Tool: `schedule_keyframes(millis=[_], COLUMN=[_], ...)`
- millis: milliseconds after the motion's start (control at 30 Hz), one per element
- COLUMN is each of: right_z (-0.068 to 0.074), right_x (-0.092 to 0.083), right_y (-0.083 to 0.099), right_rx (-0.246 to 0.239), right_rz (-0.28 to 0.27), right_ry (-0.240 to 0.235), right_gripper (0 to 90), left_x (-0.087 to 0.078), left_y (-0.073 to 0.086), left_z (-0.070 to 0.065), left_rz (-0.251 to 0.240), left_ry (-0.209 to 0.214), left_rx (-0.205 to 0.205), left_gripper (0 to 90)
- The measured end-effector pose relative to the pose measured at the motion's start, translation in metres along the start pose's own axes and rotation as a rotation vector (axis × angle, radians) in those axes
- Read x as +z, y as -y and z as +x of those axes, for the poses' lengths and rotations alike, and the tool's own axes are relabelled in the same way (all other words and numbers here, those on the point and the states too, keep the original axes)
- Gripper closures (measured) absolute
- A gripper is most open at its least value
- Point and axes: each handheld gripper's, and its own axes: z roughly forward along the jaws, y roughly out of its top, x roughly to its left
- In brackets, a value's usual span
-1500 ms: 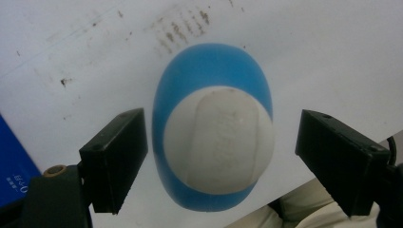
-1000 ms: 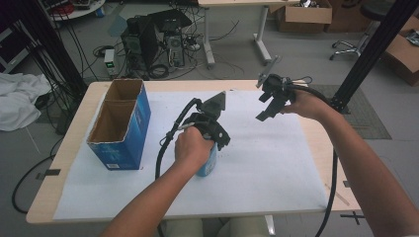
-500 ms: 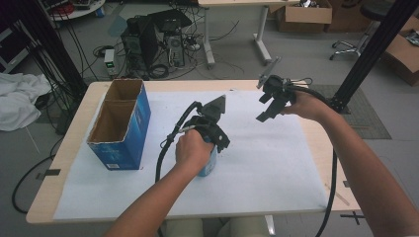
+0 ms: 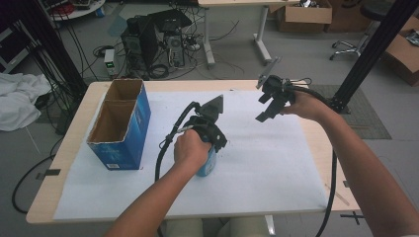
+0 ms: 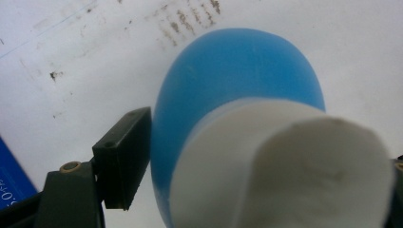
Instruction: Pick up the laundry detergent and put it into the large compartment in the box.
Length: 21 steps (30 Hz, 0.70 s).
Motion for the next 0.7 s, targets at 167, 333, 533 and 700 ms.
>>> schedule_keyframes(millis=[167, 333, 533, 700], right_z=[0.0001, 0.0003, 0.0004, 0.0008], right_x=[0.0000, 0.0006, 0.0012, 0.0016], right_y=[-0.0003, -0.0009, -0.0012, -0.0016], right_rx=[0.001, -0.001, -0.001, 0.000], right_rz=[0.001, 0.000, 0.002, 0.004], right_ry=[0.001, 0.000, 0.000, -0.001], right_gripper=[17.7, 17.8, 17.7, 17.7], left_x=[0.0002, 0.0003, 0.0009, 0.0012], left_y=[0.0002, 0.0000, -0.0002, -0.0005], left_z=[0.0002, 0.0000, -0.0005, -0.0003], left_rz=[-0.005, -0.003, -0.004, -0.003], left_ry=[0.000, 0.000, 0.001, -0.001], left_rx=[-0.005, 0.000, 0.002, 0.007], left_gripper=[24.2, 25.0, 27.3, 28.8])
